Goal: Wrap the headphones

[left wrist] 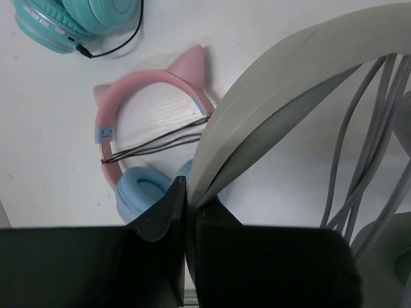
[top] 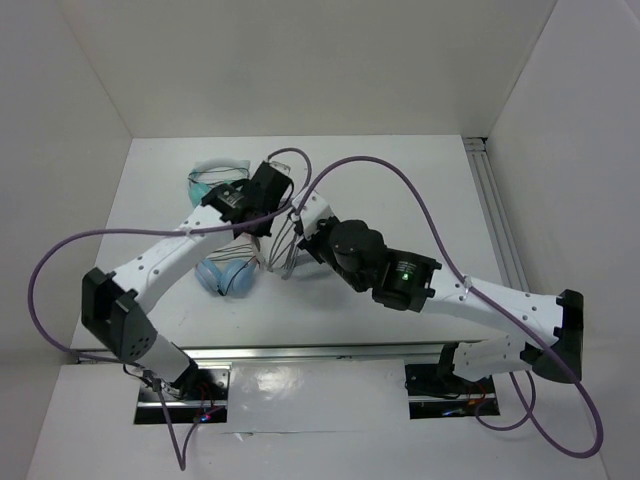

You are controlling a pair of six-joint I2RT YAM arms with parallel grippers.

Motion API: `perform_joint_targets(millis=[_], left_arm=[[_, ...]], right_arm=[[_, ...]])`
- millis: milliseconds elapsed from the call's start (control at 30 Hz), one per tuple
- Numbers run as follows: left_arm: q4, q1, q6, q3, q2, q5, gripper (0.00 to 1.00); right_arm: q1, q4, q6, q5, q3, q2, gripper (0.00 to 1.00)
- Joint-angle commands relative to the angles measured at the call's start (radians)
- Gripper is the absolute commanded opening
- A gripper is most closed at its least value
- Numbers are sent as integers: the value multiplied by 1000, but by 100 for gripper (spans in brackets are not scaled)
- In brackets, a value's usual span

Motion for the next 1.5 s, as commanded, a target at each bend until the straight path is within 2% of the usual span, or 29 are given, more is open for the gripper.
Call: perform_joint_targets(millis=[0,133,200,367,533,600,833,1033,1133,1467], left_arm=[[63,-26,50,-45,-157,50,0],[17,-52,96,-89,-245,41,0],[17,-109,122,-133,-298,41,0],[-58,-202,110,-158,-343,26,0],[-97,-262,70,-196,-429,59,0],[-124,-271,61,-196,-447,12,0],[-160,-304,51,-135,-487,-4,0],[-71,-342,71,-92,-507,26,0],[9,-353,102,-92,-539,-8,0],[371,-353,202,-141,-615,-56,0]], right_arm=[[-5,-45,-83,99,9,-44,0],[-5,-6,-112,172,-26,-65,0],[-14,56,-150,214,-57,-74,0],[-100,101,-170,204,-66,-75,0],[-276,112,-147,83,-75,-64,0],[-325,112,-137,52,-75,-53,0],[-396,135,-106,-106,-95,-53,0],[-440,135,-97,-301,-117,-53,0],[-477,144,-97,-422,-135,-75,2],[-569,247,-17,-794,-210,-102,7]])
